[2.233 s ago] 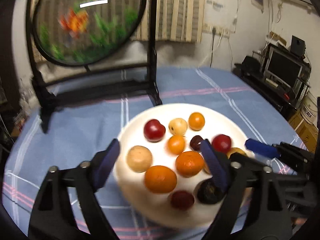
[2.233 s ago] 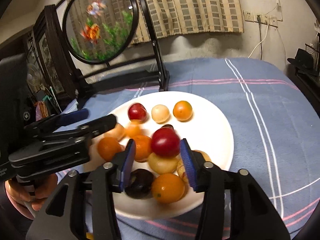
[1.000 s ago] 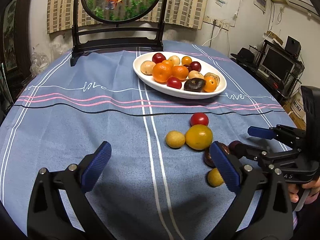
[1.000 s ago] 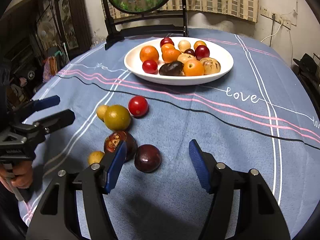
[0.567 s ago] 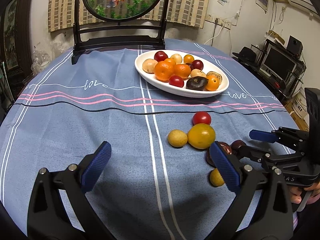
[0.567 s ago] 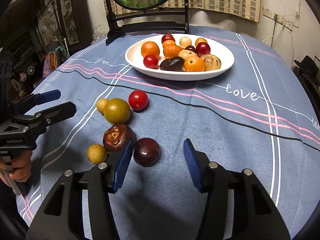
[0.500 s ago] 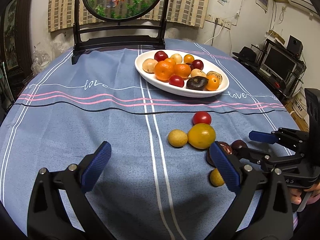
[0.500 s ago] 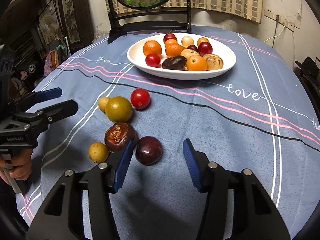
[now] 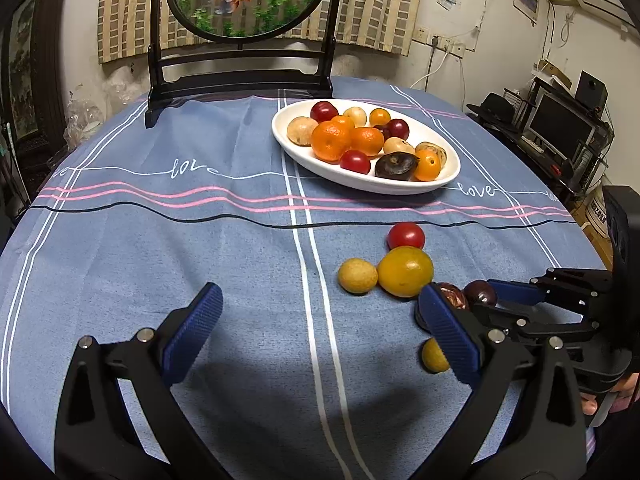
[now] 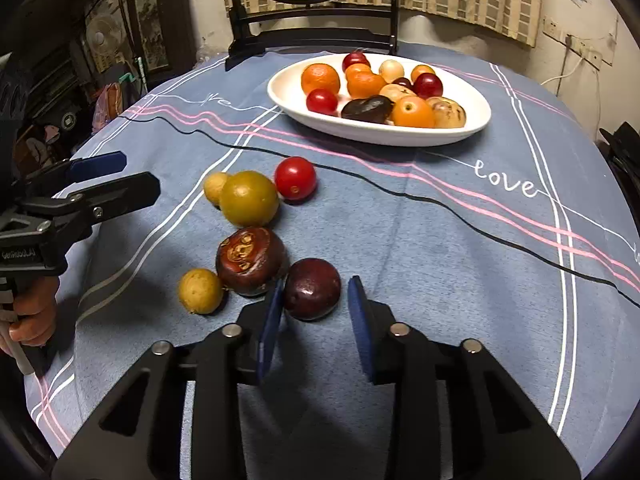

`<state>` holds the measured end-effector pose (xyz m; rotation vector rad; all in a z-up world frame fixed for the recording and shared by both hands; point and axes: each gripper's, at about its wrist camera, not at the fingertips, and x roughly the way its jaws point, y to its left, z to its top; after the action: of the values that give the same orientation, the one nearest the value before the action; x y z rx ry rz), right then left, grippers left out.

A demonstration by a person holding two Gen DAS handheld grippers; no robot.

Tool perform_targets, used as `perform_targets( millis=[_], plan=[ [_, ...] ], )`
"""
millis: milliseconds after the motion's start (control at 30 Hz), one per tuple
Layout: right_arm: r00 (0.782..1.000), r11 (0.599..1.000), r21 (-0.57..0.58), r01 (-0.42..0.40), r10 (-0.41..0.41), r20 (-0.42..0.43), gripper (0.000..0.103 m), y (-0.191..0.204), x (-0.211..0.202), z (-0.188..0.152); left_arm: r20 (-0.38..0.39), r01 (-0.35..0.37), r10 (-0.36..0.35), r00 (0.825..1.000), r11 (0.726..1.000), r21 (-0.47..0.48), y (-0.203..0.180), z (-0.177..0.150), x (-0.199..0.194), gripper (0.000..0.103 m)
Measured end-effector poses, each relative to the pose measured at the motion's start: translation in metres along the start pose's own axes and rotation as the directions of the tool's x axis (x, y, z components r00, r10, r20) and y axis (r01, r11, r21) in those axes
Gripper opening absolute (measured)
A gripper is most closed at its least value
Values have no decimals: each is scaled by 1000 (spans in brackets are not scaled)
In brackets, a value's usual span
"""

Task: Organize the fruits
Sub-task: 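Grasp a small yellow fruit with the left tool while the right tool grasps a dark purple plum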

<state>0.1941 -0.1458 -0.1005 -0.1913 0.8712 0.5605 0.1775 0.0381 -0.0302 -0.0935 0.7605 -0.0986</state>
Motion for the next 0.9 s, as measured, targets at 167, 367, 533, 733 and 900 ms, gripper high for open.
perform_targets(
  millis=[167, 367, 533, 733, 900],
  plan=[
    [1000, 1000, 1, -8, 8, -1, 29, 0, 1, 1, -3, -3, 3, 1000, 1000, 3, 0, 0, 0, 101],
    [1000, 999, 45, -14, 14, 12, 29, -8, -1, 3, -9, 6, -6, 1000, 1000, 1, -1, 1, -1, 101],
    [1000, 994, 107, -7, 4, 28, 29, -22, -5, 4, -71, 175, -172, 983, 983, 52, -16, -2, 0, 99],
    [999, 991, 132, -9, 5, 33, 29, -26, -8, 4, -137, 269, -244, 960, 941, 206, -49, -18, -1, 70],
    [999, 991, 133, -5, 1, 33, 29, -26, -10, 2, -185, 303, -261, 947, 917, 260, -62, -28, 4, 45]
  ],
)
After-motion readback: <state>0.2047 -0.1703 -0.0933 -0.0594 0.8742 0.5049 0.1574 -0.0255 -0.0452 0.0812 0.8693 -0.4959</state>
